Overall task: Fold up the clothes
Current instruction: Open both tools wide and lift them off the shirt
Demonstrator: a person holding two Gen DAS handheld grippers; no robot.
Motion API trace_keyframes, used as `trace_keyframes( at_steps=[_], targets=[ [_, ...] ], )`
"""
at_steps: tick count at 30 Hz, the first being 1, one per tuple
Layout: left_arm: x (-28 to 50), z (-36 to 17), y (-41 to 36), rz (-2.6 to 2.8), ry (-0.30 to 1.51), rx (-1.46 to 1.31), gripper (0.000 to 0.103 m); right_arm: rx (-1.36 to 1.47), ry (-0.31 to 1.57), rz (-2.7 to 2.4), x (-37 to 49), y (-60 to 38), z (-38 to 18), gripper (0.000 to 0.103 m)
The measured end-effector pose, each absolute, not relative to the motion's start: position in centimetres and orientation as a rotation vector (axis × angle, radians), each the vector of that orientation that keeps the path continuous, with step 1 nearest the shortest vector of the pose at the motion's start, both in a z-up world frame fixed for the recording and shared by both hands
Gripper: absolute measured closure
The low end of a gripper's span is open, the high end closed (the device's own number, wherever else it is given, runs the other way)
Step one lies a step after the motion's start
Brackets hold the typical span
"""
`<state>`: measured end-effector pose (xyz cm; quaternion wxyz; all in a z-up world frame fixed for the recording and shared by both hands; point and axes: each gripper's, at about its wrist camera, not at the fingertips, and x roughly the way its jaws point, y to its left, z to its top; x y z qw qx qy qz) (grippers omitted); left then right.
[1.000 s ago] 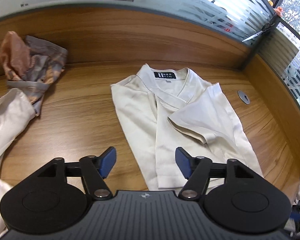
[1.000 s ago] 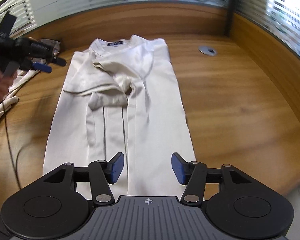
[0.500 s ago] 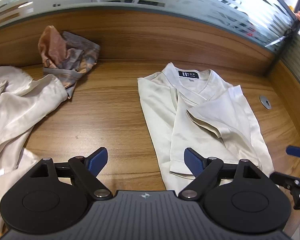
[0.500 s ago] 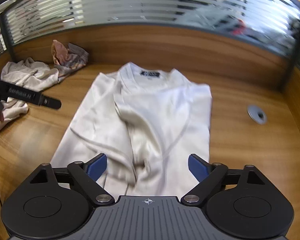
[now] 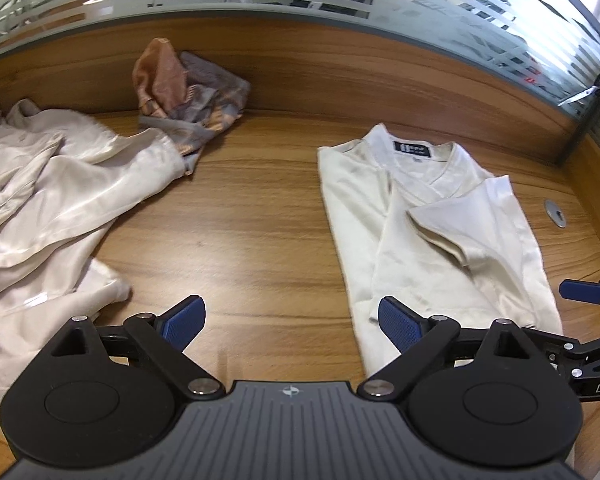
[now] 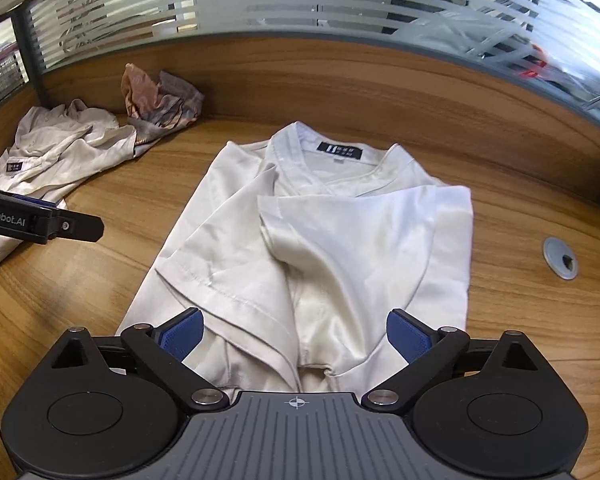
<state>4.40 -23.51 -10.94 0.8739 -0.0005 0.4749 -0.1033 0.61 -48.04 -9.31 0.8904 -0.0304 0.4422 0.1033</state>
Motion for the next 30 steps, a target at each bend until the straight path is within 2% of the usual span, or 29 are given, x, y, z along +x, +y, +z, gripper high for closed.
trace_keyframes(
  at_steps=[2,30],
  targets=[
    [4.1,-11.1,-23.0,-0.203,0.992,-0.004,0.001,-0.058,0.928,0.212,0.6,-47.9,-9.5,0.004],
    [3.7,-11.1,-21.9,-0.166,1.012,-0.010,0.001,-0.062,0.935,0.176,-1.0,-47.4,-9.4,0.003]
  ],
)
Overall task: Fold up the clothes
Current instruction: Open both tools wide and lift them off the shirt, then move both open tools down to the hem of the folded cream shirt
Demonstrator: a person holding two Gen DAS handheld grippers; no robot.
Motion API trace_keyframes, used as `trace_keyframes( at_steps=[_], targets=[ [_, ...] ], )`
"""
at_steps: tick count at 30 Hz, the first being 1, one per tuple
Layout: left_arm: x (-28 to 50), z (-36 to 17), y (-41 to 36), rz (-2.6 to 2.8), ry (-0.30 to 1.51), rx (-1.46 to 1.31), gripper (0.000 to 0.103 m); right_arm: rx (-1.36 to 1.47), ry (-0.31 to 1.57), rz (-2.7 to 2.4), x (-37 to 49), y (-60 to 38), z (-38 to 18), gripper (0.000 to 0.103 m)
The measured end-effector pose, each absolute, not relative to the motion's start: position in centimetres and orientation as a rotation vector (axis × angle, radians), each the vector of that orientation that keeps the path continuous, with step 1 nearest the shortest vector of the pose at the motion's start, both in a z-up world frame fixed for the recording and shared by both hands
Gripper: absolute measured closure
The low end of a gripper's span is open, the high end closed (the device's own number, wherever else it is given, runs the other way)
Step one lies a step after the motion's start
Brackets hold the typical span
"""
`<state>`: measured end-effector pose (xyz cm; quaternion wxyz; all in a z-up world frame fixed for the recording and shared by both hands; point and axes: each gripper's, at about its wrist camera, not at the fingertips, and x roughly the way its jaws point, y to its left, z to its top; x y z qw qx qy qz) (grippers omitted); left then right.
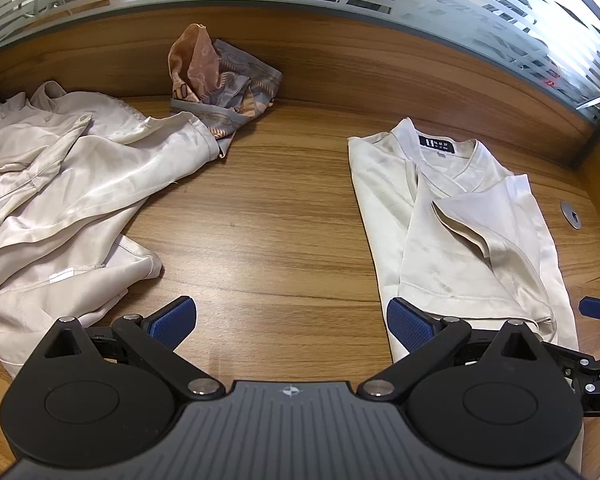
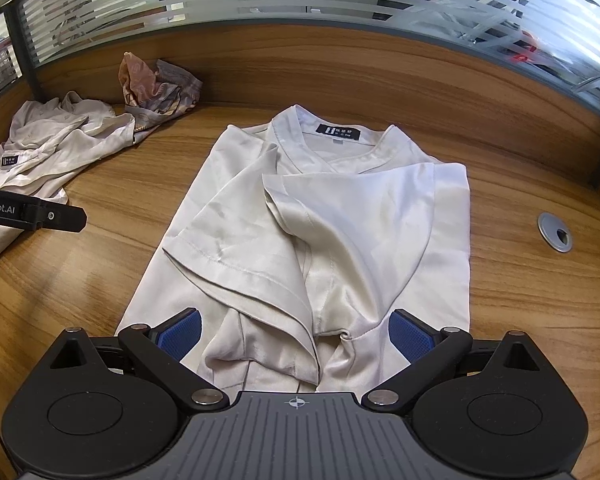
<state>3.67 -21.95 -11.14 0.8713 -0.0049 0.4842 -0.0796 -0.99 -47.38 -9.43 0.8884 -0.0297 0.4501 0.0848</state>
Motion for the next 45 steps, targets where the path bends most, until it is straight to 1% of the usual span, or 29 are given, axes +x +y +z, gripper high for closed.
trace_keyframes(
  at_steps=[32,45],
  targets=[
    [4.7,-10.2,-24.6,-0.169,1.045,0.039,0.001,-0.051,0.927,0.124,-1.9,-48.5,-9.1,0.003],
    [5.9,-9.3,-27.3,-0.280,1.008,0.120,0.001,-0.007,0.921,0.041,-4.9,-50.1,-8.9,0.003]
  ],
)
